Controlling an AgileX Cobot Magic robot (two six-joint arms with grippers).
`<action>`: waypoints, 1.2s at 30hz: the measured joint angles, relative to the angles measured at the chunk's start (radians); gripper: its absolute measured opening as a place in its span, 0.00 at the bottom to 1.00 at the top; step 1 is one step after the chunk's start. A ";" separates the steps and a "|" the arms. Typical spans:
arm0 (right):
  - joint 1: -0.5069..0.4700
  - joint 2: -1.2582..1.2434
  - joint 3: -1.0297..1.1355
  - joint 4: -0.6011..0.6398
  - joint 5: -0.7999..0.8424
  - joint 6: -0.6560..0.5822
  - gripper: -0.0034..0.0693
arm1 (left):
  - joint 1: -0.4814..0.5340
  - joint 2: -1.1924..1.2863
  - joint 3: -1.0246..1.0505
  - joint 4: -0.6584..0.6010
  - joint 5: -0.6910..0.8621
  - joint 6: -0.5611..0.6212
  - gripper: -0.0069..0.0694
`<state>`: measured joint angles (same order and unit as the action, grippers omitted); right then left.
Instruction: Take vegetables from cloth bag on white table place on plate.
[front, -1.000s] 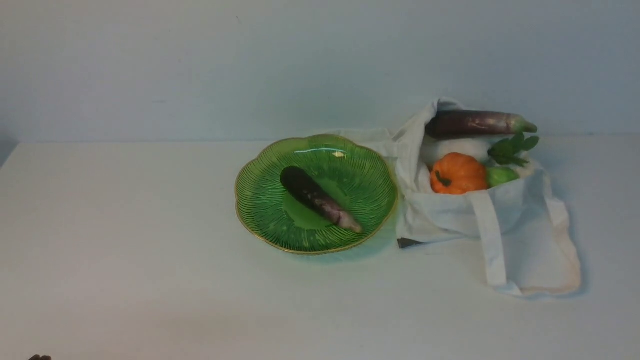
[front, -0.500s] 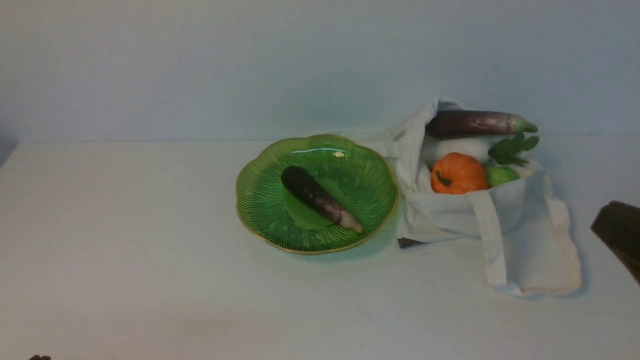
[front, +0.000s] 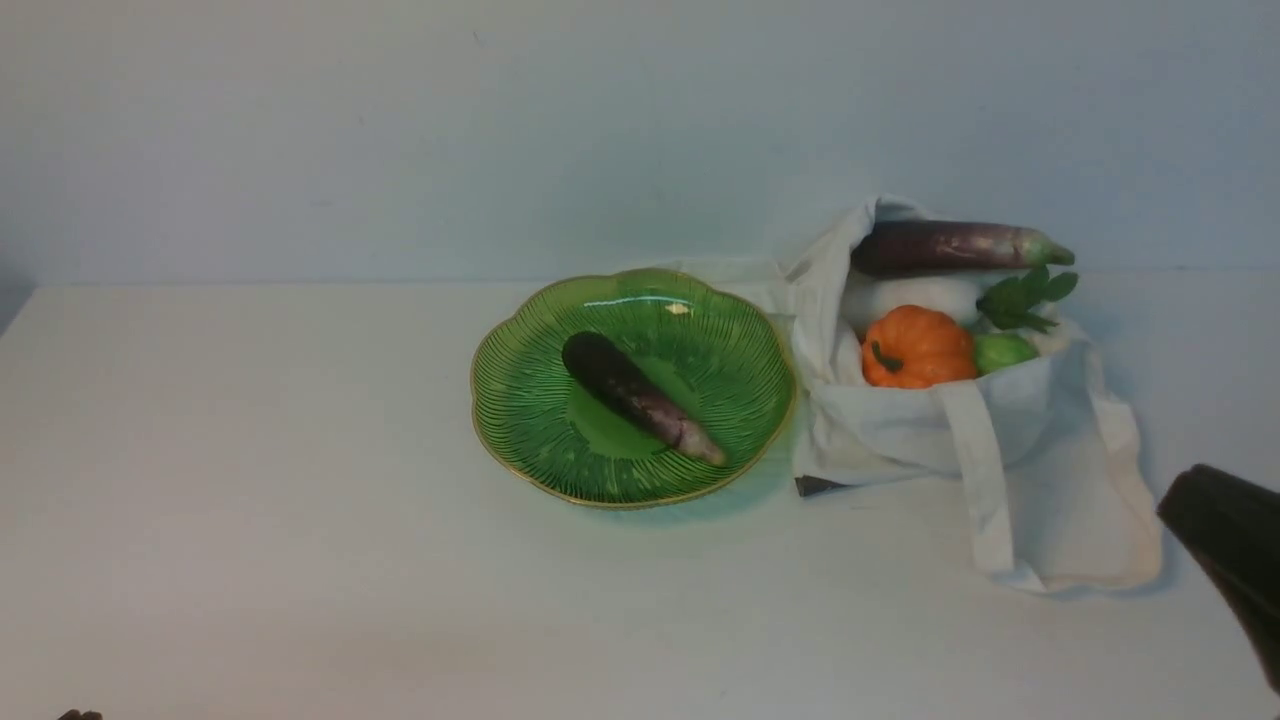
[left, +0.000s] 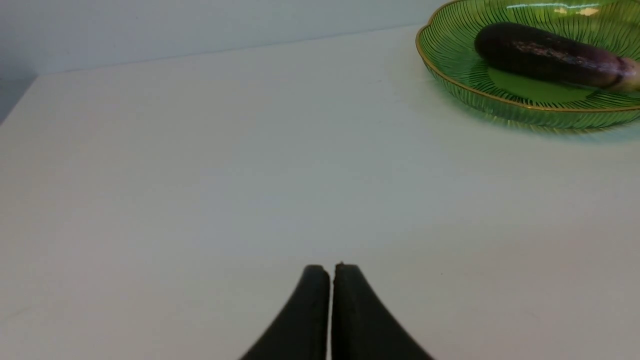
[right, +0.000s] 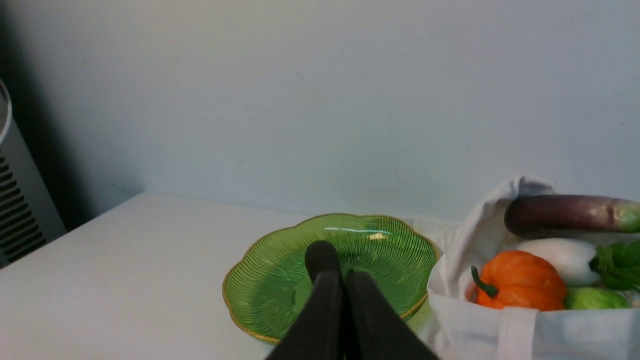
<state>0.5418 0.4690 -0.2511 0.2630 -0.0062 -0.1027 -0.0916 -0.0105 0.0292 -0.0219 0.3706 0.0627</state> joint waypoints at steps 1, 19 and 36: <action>0.000 0.000 0.000 0.000 0.006 0.000 0.03 | 0.000 0.000 0.000 0.000 0.000 0.000 0.08; -0.222 -0.284 0.166 -0.140 0.200 -0.064 0.03 | 0.000 0.000 0.000 0.000 0.000 0.000 0.08; -0.465 -0.480 0.278 -0.157 0.362 0.022 0.03 | 0.000 0.000 0.000 0.000 0.000 0.000 0.08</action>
<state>0.0764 -0.0113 0.0270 0.1056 0.3555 -0.0808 -0.0916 -0.0105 0.0292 -0.0219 0.3706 0.0627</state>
